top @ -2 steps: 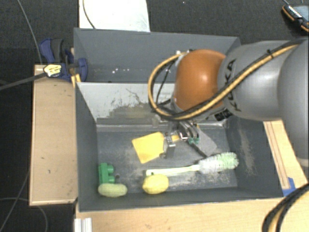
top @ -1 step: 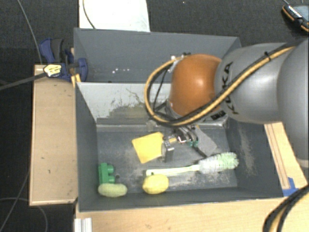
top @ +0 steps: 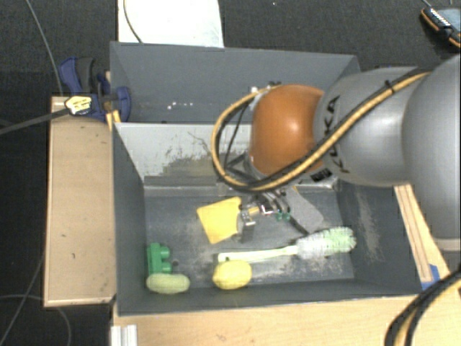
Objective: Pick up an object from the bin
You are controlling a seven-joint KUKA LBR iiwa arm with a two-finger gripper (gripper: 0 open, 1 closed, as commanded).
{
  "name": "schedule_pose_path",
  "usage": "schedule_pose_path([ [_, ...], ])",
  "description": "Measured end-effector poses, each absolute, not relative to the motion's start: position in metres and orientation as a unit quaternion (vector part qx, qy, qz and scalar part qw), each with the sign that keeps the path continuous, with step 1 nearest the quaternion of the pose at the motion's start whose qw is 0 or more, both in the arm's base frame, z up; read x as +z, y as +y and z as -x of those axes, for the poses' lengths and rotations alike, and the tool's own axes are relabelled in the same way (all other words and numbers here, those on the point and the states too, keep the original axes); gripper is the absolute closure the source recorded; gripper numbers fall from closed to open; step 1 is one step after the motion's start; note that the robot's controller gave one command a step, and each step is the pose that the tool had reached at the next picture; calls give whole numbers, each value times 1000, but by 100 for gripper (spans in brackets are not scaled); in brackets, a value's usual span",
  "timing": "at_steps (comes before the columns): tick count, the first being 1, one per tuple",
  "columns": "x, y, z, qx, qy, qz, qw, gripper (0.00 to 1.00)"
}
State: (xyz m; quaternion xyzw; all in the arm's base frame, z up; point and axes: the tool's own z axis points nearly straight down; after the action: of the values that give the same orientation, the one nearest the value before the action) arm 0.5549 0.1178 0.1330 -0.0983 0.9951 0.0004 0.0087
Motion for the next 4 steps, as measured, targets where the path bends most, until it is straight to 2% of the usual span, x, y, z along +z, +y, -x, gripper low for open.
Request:
schedule_pose_path([
  [1,75,94,-514,3,1000,25,19,0],
  [2,76,101,-550,3,999,49,13,100],
  [3,76,101,-550,3,999,49,12,0],
  [4,76,101,-550,3,999,48,12,0],
])
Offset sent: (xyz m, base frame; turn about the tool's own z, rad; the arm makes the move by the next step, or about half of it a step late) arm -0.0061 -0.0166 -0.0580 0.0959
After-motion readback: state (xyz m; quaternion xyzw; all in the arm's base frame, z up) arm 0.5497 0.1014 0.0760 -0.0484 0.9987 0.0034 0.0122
